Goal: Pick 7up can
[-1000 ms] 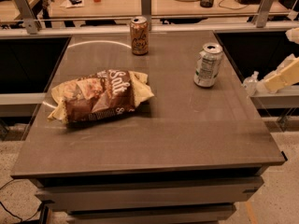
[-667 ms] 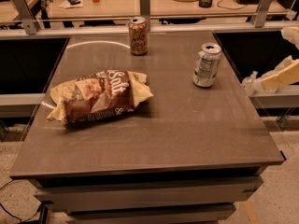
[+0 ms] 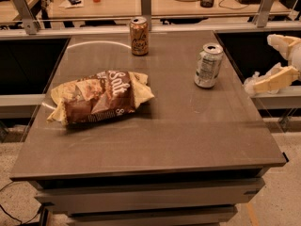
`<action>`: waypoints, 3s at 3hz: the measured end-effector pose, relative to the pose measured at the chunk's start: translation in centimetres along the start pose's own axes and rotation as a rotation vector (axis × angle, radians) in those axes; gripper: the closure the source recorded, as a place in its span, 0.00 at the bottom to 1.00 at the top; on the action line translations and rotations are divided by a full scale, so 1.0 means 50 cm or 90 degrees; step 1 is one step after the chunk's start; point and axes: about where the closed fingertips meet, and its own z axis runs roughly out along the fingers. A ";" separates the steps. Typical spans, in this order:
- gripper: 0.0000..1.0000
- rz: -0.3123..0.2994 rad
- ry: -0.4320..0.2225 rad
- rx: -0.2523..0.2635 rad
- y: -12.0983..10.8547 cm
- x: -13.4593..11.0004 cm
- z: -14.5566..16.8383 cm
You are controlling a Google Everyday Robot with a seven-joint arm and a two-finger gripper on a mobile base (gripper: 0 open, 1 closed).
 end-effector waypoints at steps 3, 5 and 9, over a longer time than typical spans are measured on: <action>0.00 0.015 -0.017 0.023 -0.013 0.018 0.050; 0.00 0.049 -0.052 0.028 -0.019 0.051 0.104; 0.00 0.081 -0.133 -0.021 -0.010 0.059 0.227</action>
Offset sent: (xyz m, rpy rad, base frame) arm 0.0153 0.0052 -0.0172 0.0173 -0.0008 -0.0648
